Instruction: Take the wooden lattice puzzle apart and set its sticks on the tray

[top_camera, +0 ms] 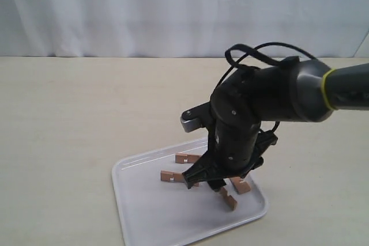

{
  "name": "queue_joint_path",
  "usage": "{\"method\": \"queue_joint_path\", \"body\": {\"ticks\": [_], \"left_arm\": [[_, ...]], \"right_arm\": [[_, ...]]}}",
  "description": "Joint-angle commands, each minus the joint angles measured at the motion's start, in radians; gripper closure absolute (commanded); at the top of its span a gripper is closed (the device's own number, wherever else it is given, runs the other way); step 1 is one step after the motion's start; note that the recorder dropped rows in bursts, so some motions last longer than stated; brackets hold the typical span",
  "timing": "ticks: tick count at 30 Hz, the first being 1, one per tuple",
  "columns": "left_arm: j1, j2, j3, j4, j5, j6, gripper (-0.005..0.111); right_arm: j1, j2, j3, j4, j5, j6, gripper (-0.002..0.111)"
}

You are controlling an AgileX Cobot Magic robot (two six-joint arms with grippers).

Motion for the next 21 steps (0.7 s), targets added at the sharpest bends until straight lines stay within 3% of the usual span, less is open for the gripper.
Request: {"method": "queue_joint_path", "body": {"ticks": [1, 6, 11, 16, 19, 21], "left_arm": [[-0.006, 0.0, 0.002, 0.0, -0.014, -0.001, 0.107], [-0.006, 0.0, 0.002, 0.0, -0.011, -0.001, 0.107], [-0.006, 0.0, 0.002, 0.0, -0.011, -0.001, 0.107], [-0.006, 0.0, 0.002, 0.0, -0.011, -0.001, 0.107], [-0.006, 0.0, 0.002, 0.0, -0.011, -0.001, 0.107], [-0.006, 0.0, 0.002, 0.0, -0.011, -0.001, 0.107]], "right_arm": [[-0.003, -0.087, -0.028, -0.011, 0.136, -0.076, 0.059], [-0.003, -0.24, 0.002, -0.049, 0.175, -0.079, 0.104], [-0.047, -0.4, 0.078, 0.038, 0.304, -0.169, 0.104], [-0.202, -0.552, 0.24, 0.228, 0.323, -0.282, 0.104], [-0.31, -0.746, 0.41, 0.225, 0.175, -0.232, 0.104], [-0.315, -0.88, 0.488, 0.221, 0.041, -0.21, 0.104]]}}
